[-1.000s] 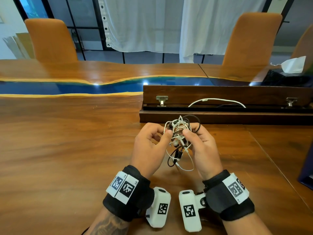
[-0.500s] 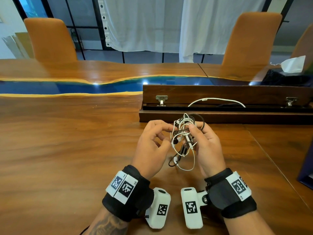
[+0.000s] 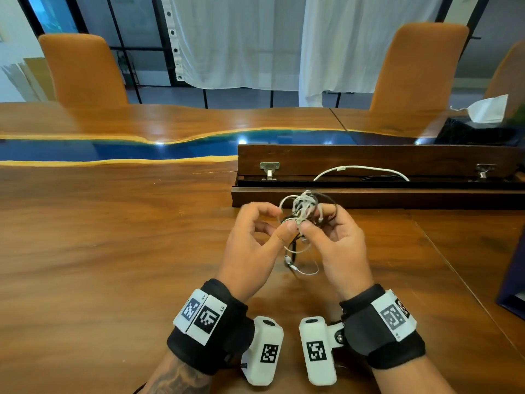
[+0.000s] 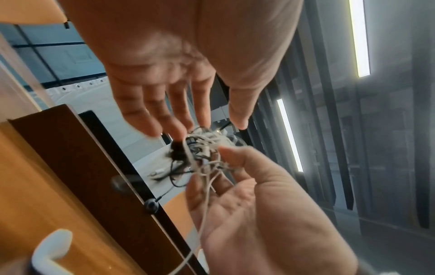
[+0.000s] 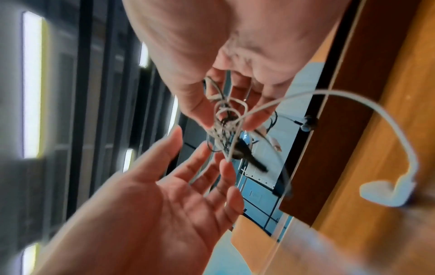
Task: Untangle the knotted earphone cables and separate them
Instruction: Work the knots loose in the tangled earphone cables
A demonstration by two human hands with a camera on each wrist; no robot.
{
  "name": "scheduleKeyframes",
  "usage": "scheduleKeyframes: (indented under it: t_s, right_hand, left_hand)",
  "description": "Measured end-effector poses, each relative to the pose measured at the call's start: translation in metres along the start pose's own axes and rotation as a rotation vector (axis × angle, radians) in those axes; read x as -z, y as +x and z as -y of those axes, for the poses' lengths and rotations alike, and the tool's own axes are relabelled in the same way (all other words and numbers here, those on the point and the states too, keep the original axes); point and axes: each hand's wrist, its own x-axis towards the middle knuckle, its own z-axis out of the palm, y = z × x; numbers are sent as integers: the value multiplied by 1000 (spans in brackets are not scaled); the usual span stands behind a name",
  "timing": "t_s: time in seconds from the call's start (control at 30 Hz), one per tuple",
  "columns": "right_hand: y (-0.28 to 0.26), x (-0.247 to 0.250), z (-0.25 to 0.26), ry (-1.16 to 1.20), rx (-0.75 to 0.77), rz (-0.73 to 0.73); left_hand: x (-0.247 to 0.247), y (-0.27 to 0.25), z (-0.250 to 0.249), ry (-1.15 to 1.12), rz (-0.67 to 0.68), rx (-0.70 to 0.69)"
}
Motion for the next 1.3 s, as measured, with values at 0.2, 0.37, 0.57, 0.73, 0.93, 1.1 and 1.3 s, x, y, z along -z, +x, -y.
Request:
scheduleKeyframes:
  t_s: [0.2, 0.37, 0.57, 0.73, 0.93, 1.1, 1.3]
  right_hand:
    - [-1, -1, 4, -13, -22, 254]
    - [-3, 1, 3, -84, -35, 276]
    - [2, 4, 6, -137, -38, 165]
    - [7, 8, -1, -60, -128, -88]
    - [7, 8, -7, -153, -141, -137]
    - [9, 12, -4, -311, -53, -210]
    - [8, 3, 0, 12, -202, -127]
  left_hand:
    - [1, 2, 2, -18, 33, 16]
    - [3, 1, 1, -36, 26, 27]
    - [6, 2, -5, -140, -14, 40]
    - [6, 5, -1, -198, -92, 109]
    - [9, 8, -3, -347, -174, 107]
    - [8, 9, 1, -313, -166, 120]
    - [14, 13, 5, -418, -131, 169]
